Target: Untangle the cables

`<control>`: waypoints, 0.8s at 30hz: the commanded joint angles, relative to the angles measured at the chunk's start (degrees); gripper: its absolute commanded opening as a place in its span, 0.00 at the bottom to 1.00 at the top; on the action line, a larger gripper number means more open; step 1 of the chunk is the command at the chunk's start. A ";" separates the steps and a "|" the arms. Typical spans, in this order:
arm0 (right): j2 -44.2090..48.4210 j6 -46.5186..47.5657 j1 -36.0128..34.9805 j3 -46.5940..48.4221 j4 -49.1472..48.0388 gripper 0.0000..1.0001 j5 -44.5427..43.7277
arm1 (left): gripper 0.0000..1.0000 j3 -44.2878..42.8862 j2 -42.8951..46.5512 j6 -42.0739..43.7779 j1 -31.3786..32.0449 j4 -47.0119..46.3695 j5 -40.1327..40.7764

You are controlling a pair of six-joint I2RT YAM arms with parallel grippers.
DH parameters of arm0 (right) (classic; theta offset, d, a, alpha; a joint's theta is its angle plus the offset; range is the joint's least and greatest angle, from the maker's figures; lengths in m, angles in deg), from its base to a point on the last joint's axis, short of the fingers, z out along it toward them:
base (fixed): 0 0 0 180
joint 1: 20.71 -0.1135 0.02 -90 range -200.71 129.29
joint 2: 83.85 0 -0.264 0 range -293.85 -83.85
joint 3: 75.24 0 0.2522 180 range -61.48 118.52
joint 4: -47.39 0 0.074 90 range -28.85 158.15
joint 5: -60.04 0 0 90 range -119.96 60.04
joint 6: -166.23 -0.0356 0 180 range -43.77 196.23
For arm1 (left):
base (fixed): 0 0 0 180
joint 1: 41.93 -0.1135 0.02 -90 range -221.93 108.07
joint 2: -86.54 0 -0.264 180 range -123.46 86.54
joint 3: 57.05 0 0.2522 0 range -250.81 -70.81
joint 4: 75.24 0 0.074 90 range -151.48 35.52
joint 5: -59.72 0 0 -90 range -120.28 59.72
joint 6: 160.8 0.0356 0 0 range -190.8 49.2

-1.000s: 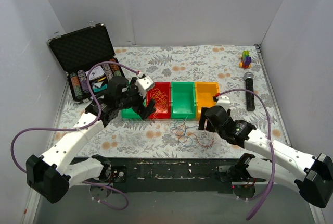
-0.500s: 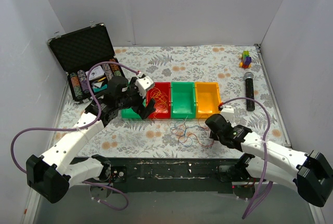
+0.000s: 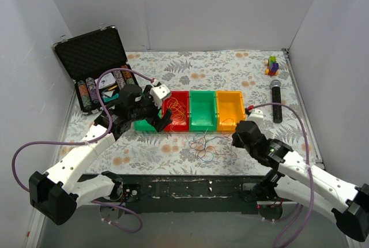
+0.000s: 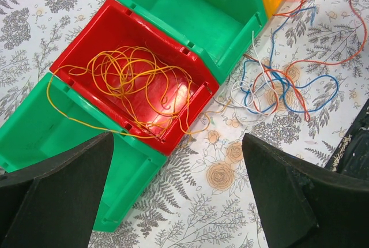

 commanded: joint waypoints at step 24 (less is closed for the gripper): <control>5.11 14.83 0.22 40.44 -35.56 0.01 34.78 | 0.98 -9.17 3.46 0.14 3.99 -0.95 -12.95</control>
